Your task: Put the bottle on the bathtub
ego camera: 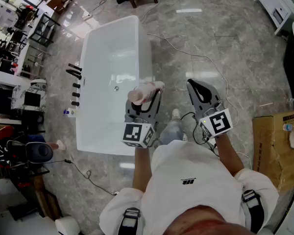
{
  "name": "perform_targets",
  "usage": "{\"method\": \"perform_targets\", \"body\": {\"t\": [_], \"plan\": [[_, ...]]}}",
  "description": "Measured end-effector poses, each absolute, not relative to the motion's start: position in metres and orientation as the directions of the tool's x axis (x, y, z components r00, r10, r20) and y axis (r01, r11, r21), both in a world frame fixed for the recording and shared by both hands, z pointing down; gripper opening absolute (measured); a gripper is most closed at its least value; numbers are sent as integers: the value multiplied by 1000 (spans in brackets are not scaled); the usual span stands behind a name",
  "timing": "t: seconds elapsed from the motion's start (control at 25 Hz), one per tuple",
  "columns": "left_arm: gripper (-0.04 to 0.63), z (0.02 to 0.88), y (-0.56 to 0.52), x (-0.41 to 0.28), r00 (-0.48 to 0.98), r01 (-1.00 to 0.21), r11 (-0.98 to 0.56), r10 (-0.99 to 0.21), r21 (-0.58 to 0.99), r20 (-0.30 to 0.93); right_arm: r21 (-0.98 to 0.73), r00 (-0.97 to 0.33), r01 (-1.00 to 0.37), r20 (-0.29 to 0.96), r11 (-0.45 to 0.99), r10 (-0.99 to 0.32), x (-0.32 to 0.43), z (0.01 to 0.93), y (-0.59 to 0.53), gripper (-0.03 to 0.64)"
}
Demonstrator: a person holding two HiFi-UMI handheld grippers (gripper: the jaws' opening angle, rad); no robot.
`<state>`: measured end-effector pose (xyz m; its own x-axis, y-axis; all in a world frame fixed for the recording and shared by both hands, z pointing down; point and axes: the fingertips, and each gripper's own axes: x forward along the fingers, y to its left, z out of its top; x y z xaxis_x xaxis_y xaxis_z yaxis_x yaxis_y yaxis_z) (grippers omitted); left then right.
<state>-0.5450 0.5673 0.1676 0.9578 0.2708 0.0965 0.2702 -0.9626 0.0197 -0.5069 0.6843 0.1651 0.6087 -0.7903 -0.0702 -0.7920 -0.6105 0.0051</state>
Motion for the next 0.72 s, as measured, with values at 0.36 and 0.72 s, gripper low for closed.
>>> {"method": "perform_targets", "body": {"t": [0.36, 0.72], "plan": [[224, 190, 544, -454, 963, 258, -966, 260, 31, 76, 26, 596, -801, -71, -599, -800, -417, 180, 662, -5], [224, 196, 505, -310, 967, 240, -969, 244, 51, 77, 43, 597, -802, -8, -596, -803, -273, 190, 625, -5]]}}
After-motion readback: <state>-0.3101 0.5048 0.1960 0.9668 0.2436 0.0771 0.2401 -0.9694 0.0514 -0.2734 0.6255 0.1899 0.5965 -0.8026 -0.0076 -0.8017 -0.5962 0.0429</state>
